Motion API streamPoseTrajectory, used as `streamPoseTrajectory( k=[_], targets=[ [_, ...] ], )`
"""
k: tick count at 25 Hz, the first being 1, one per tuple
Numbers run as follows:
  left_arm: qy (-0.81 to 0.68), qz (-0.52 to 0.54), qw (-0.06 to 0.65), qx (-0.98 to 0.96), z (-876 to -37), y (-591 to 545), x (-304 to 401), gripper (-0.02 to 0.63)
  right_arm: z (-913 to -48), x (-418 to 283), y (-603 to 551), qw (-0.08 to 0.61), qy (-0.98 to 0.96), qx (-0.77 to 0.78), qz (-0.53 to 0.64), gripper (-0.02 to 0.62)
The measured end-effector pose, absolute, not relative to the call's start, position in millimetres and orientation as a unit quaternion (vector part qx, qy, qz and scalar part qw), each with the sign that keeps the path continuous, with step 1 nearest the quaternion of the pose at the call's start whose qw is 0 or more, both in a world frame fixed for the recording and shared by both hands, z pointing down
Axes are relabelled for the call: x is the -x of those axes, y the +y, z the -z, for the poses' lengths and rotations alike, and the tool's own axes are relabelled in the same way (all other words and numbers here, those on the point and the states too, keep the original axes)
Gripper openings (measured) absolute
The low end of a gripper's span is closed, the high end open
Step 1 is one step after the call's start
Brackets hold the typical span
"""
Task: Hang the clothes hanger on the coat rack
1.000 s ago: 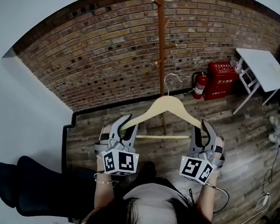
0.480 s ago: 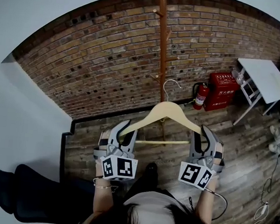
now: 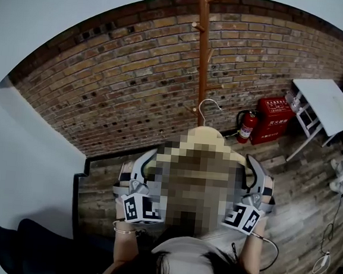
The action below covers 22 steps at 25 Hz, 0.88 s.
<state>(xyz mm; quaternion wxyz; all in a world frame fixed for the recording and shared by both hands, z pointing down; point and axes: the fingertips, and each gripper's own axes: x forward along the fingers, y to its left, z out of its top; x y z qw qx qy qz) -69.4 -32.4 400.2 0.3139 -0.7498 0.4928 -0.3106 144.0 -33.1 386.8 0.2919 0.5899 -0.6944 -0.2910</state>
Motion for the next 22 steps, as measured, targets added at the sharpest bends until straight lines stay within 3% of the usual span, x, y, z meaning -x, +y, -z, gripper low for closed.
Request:
streamPoseTrajectory(
  k=[22],
  targets=[
    [0.481, 0.271, 0.329, 0.766, -365, -147, 109, 0.106, -352, -102, -132, 0.291, -0.663, -0.62, 0.302, 0.126]
  ],
)
